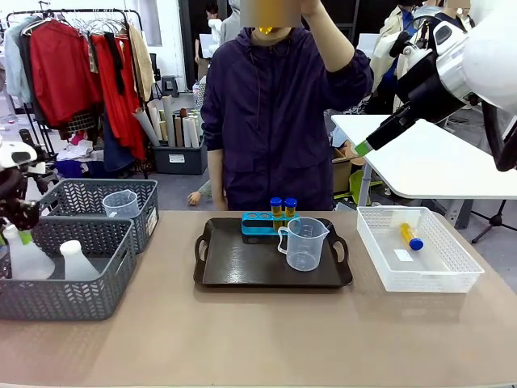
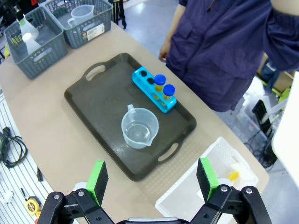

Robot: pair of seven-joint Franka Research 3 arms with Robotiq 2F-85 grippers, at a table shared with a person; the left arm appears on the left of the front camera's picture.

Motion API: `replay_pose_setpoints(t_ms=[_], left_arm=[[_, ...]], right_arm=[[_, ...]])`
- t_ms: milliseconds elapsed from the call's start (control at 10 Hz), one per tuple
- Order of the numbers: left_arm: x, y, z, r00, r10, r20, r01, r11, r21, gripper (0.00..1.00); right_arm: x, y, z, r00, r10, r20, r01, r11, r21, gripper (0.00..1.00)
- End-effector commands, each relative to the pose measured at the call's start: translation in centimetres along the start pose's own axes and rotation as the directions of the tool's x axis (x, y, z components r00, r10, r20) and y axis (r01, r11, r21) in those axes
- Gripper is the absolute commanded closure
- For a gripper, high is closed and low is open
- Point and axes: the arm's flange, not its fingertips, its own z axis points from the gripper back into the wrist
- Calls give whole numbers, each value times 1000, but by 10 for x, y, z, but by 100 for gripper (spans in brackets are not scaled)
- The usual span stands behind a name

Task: Prepare the laboratory tools.
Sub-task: Pick up one Small flask and place it on the Handle tray.

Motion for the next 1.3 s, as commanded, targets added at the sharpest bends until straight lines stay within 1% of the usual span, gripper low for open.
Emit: replay_pose_setpoints(t_ms=[0, 100, 200, 300, 400, 600, 700, 800, 900, 1100, 1200], left_arm=[[-4, -11, 41, 1000, 7, 3, -7, 1000, 3, 100], [-5, -17, 61, 1000, 16, -3, -16, 1000, 20, 100], [-7, -25, 87, 1000, 18, 9, -19, 998, 64, 100], [-11, -32, 110, 1000, 14, 12, -15, 998, 68, 100], [-12, -38, 131, 998, 5, 60, -10, 996, 93, 100], [-8, -54, 181, 997, -12, 77, 3, 993, 118, 100], [-7, -62, 201, 996, -28, 81, 18, 992, 121, 100], [-7, -68, 220, 990, -76, 120, 60, 989, 137, 100], [-8, -74, 237, 984, -115, 138, 95, 985, 143, 100], [-11, -79, 258, 967, -191, 167, 168, 975, 145, 100], [-14, -82, 243, 982, -108, 155, 89, 988, 125, 100]], right_arm=[[0, -1, 0, 1000, 2, 7, -2, 1000, 13, 0], [0, -1, 0, 1000, 2, 7, -2, 1000, 13, 0], [0, -1, 0, 1000, 2, 7, -2, 1000, 13, 0], [0, -1, 0, 1000, 2, 7, -2, 1000, 13, 0], [0, -1, 0, 1000, 2, 7, -2, 1000, 13, 0], [0, -1, 0, 1000, 2, 7, -2, 1000, 13, 0], [0, -1, 0, 1000, 2, 7, -2, 1000, 13, 0], [0, -1, 0, 1000, 2, 7, -2, 1000, 13, 0], [0, -1, 0, 1000, 2, 7, -2, 1000, 13, 0], [0, -1, 0, 1000, 2, 7, -2, 1000, 13, 0], [0, -1, 0, 1000, 2, 7, -2, 1000, 13, 0]])
